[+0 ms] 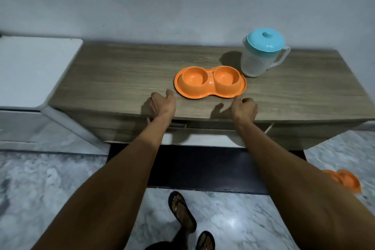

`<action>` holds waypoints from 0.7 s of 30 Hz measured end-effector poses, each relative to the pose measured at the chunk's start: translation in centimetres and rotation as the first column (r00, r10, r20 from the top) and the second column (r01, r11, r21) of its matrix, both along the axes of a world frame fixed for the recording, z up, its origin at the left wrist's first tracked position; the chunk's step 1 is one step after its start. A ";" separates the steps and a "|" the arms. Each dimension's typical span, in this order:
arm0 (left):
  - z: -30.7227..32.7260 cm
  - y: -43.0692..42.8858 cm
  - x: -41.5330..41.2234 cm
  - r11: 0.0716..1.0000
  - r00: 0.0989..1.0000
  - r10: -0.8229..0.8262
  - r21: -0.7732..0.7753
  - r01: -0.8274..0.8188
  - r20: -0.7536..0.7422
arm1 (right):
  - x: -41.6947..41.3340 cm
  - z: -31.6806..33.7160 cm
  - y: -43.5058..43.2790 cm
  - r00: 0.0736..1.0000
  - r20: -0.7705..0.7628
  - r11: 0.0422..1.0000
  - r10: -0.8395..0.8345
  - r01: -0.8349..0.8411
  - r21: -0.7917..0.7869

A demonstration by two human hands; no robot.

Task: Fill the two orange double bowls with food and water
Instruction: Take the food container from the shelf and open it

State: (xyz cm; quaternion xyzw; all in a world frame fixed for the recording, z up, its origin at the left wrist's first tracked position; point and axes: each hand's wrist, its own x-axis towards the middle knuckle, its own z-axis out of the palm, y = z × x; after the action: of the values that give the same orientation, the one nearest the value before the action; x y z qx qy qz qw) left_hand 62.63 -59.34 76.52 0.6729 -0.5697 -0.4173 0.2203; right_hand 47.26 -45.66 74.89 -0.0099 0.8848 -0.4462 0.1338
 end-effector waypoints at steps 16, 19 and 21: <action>-12.7 3.5 8.9 0.997 0.996 -0.065 0.045 0.067 -0.054 | 9.6 -13.3 1.3 0.976 0.063 0.978 0.207 -0.205 -0.042; -17.0 1.3 7.7 0.993 0.991 -0.115 0.028 0.117 -0.070 | 9.2 -17.6 -1.0 0.970 0.060 0.972 0.234 -0.231 -0.055; -19.6 0.1 6.7 0.991 0.988 -0.135 0.015 0.137 -0.076 | 8.9 -19.9 -2.8 0.965 0.045 0.963 0.258 -0.253 -0.090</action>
State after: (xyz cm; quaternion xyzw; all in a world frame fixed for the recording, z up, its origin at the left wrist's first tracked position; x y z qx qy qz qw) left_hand 69.37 -59.22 56.88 0.6184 -0.6014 -0.4620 0.2059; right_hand 56.18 -48.49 54.97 -0.1171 0.8525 -0.4621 0.2146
